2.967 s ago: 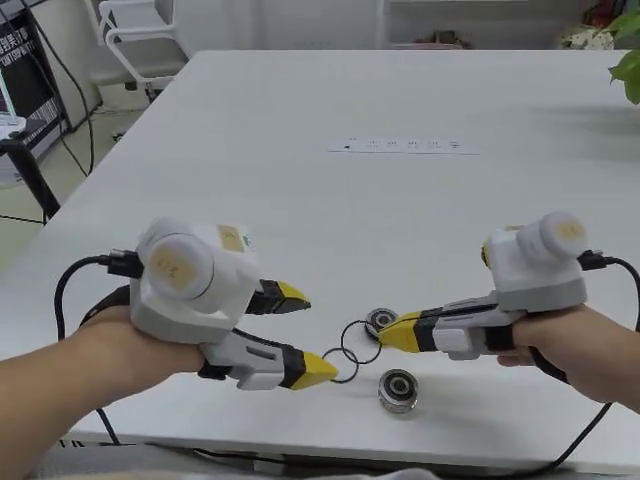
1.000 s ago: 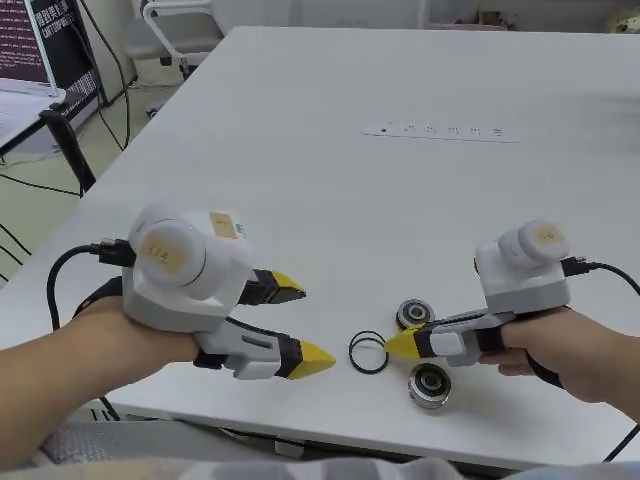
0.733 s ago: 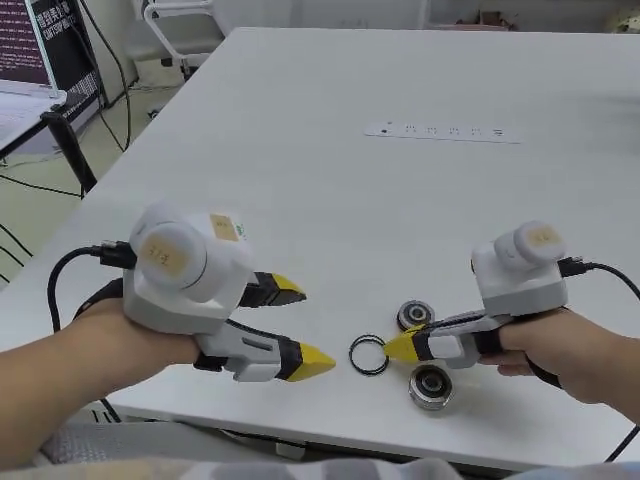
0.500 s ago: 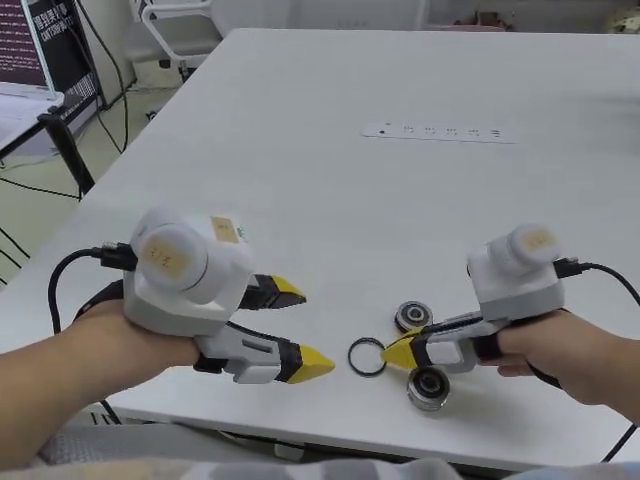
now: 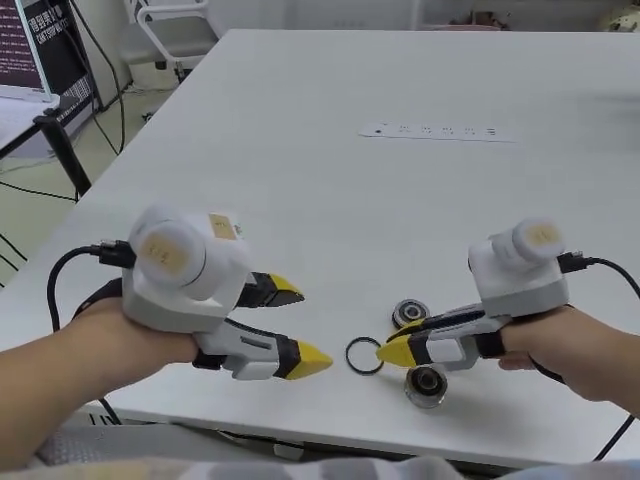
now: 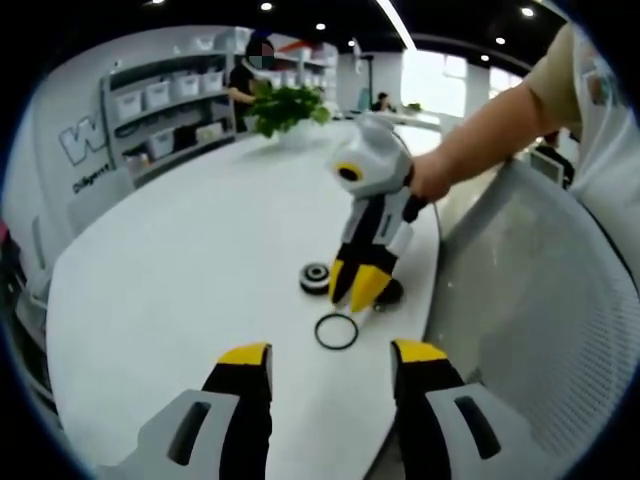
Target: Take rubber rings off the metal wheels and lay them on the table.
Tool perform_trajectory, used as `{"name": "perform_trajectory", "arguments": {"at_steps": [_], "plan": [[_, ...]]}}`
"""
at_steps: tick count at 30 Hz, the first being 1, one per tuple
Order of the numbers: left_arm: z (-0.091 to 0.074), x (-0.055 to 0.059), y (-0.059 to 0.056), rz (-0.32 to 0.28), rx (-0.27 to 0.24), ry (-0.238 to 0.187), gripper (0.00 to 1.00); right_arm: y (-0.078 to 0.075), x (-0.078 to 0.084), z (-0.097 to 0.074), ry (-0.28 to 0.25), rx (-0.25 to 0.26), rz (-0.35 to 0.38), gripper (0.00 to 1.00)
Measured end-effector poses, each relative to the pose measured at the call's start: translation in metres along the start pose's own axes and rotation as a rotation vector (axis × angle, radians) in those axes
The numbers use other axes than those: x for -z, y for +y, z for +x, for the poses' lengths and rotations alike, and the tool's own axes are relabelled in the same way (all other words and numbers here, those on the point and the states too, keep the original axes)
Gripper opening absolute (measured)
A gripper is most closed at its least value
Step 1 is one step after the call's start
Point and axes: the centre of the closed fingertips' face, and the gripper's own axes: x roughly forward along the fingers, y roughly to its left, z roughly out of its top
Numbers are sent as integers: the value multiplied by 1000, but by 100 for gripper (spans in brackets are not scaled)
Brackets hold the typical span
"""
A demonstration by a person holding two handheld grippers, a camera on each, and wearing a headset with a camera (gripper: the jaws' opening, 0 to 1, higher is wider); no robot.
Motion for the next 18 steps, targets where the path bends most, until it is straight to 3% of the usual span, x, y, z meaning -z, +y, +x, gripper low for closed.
{"name": "perform_trajectory", "arguments": {"at_steps": [9,18], "plan": [[4,-7,7,12,2,0,48,-2,-15,-20,-66,16,-1,19],[13,-23,9,41,16,-3,47,-8,-22,-41,-106,57,-7,20]]}}
